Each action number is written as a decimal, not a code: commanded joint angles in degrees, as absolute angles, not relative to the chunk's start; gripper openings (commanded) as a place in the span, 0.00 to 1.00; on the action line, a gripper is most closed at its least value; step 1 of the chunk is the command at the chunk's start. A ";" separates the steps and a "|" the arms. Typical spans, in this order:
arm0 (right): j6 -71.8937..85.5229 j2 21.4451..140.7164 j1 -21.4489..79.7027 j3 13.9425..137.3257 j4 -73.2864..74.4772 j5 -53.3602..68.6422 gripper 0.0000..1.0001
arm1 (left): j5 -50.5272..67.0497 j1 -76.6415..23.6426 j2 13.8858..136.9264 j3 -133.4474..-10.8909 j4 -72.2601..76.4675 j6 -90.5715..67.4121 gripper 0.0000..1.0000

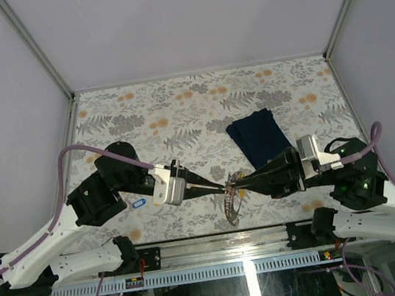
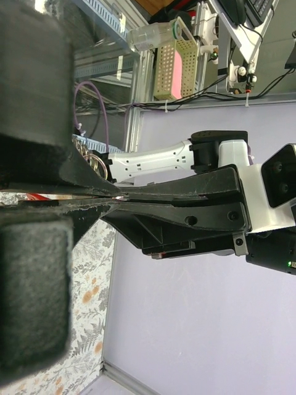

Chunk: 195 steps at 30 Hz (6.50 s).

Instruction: Put the keys on the keyring

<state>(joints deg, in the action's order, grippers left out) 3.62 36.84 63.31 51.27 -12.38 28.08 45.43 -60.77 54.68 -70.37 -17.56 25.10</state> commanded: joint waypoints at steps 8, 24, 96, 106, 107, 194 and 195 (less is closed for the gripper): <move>3.44 36.13 63.31 52.03 -19.70 27.36 0.00 | 43.83 -61.11 52.55 -71.94 -13.23 22.75 0.28; 3.23 36.84 63.28 52.73 -19.77 29.93 0.00 | 44.21 -61.21 50.74 -63.41 7.87 10.21 0.32; -2.03 33.96 63.28 54.71 -4.05 17.98 0.30 | 32.67 -62.01 63.44 -90.05 -43.41 19.77 0.00; -1.22 37.87 63.28 56.30 -1.12 17.44 0.32 | 23.42 -62.02 73.28 -105.71 -64.95 22.43 0.00; -1.25 38.14 63.31 56.18 -1.00 17.55 0.32 | 22.97 -61.99 74.55 -107.48 -66.87 22.64 0.00; -0.64 42.54 63.28 53.59 21.83 1.36 0.00 | 14.43 -28.59 48.38 -52.65 -9.56 -8.72 0.78; -0.61 43.45 63.30 53.41 23.13 0.83 0.00 | 14.30 -27.68 48.51 -52.20 -9.73 -8.98 0.82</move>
